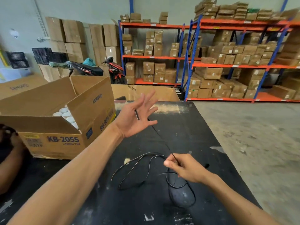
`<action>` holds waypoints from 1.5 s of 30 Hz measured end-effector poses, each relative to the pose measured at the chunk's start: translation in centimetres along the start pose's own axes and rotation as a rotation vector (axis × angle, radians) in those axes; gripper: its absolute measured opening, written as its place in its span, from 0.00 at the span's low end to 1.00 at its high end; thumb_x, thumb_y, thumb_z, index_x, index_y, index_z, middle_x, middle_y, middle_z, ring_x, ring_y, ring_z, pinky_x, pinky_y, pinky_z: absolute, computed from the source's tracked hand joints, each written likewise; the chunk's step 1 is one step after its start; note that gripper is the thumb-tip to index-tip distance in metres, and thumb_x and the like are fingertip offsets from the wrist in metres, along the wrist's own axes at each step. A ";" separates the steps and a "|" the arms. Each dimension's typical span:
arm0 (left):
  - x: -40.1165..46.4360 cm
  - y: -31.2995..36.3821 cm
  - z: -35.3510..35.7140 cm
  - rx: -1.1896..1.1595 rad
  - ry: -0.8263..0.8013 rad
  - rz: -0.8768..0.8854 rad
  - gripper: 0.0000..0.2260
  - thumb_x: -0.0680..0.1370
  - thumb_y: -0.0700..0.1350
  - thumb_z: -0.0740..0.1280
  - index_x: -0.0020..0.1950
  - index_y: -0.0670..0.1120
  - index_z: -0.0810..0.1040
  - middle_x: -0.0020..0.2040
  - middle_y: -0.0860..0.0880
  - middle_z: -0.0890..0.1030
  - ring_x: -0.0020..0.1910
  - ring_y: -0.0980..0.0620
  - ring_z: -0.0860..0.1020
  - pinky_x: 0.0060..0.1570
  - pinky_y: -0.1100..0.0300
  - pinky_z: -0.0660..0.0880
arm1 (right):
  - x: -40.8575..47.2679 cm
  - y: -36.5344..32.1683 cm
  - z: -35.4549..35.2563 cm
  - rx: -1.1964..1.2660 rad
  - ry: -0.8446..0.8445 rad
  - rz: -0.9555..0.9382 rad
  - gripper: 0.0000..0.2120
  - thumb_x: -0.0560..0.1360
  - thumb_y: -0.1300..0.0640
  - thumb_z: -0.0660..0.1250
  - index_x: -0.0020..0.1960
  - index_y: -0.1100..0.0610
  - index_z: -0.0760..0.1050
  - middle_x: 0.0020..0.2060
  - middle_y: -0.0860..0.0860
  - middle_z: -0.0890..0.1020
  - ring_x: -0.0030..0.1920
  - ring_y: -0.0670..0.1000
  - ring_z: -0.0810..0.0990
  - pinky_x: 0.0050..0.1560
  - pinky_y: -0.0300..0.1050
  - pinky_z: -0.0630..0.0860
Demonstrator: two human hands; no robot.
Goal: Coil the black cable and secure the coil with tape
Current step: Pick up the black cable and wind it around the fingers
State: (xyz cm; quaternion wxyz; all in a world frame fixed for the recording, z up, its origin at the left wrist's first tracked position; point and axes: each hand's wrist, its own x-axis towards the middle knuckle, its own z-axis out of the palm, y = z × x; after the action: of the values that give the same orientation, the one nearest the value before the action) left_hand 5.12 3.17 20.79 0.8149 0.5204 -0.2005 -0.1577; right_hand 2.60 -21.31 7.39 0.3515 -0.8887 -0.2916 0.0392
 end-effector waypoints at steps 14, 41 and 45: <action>1.6 -4.7 -1.9 0.092 -0.225 -0.538 0.25 0.79 0.59 0.58 0.77 0.63 0.61 0.79 0.57 0.62 0.80 0.49 0.48 0.72 0.40 0.38 | 6.5 -7.3 -15.5 0.199 0.470 -0.206 0.10 0.75 0.47 0.75 0.46 0.54 0.84 0.34 0.56 0.82 0.27 0.45 0.73 0.24 0.41 0.74; 5.5 -3.6 -3.5 0.142 -0.104 -0.511 0.21 0.79 0.62 0.56 0.72 0.66 0.68 0.78 0.57 0.63 0.80 0.50 0.46 0.73 0.33 0.38 | 4.0 -7.5 -18.1 0.384 0.465 -0.099 0.12 0.74 0.42 0.75 0.46 0.50 0.85 0.25 0.41 0.74 0.24 0.41 0.69 0.23 0.33 0.66; 3.4 -3.8 -0.4 0.079 -0.461 -0.580 0.25 0.77 0.63 0.63 0.75 0.66 0.65 0.78 0.58 0.65 0.78 0.52 0.55 0.71 0.45 0.50 | 10.4 -7.3 -19.0 0.270 0.549 -0.076 0.10 0.75 0.42 0.73 0.42 0.48 0.82 0.23 0.39 0.75 0.23 0.39 0.70 0.22 0.32 0.68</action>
State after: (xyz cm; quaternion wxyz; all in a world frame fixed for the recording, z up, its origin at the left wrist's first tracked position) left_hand 8.08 0.33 17.77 0.6490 0.5375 -0.2290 -0.4872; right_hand 12.80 -22.78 27.75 0.5331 -0.8000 -0.2109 -0.1770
